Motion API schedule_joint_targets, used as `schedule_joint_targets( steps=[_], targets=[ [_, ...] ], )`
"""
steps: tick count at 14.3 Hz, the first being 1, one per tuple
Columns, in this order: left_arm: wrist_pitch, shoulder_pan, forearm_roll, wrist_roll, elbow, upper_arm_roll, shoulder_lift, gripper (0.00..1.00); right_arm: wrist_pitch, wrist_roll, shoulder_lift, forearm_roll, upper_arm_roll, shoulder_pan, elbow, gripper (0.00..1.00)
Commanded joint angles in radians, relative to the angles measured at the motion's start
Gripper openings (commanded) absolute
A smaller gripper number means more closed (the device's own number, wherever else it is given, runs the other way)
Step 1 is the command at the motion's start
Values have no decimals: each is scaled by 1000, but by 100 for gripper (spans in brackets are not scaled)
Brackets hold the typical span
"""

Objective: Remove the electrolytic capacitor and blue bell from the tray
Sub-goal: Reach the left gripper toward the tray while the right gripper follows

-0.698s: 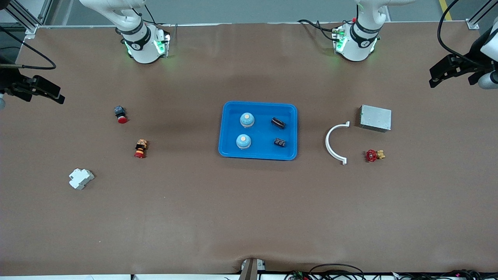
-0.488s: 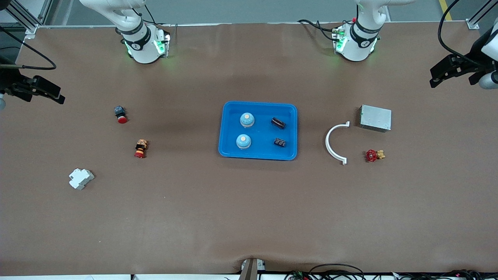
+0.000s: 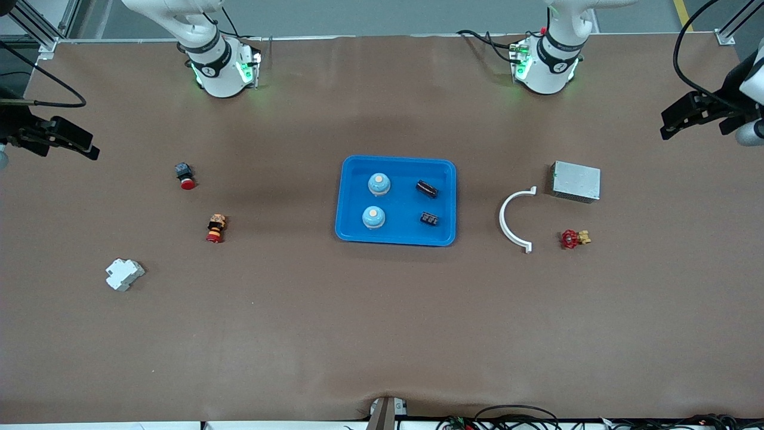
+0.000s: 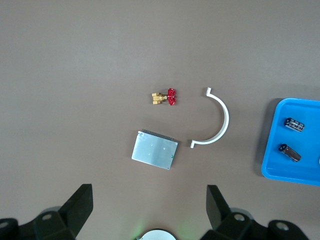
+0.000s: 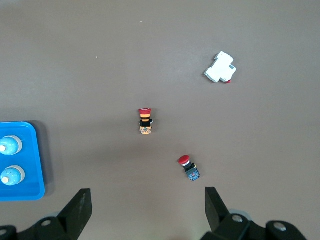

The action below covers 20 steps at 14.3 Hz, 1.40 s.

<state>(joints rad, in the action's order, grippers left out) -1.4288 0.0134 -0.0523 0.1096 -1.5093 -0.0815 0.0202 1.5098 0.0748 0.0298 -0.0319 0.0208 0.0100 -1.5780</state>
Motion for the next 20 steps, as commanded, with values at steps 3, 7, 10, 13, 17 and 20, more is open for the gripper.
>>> schedule_joint_targets(
  steps=[3, 7, 10, 13, 17, 20],
  targets=[
    [-77, -3, 23, 12, -72, -6, -29, 100, -5, 13, 2, -13, -10, 18, 7, 100],
    [-114, -41, 83, 91, -97, -18, -68, 100, -5, 13, 2, -13, -10, 18, 7, 100],
    [-182, -98, 75, 146, -153, -30, -72, 100, 0, 14, 2, -14, -10, 16, 7, 100],
    [-258, -101, 69, 264, -225, -95, -71, 100, 1, 13, 2, -13, -10, 16, 6, 100],
    [-370, -102, 68, 529, -310, -211, -80, 100, 4, 54, 2, -14, -12, 8, -23, 100],
    [-510, -116, 69, 704, -399, -265, -91, 100, 79, 215, 28, -13, -19, -73, -129, 100]
  ],
)
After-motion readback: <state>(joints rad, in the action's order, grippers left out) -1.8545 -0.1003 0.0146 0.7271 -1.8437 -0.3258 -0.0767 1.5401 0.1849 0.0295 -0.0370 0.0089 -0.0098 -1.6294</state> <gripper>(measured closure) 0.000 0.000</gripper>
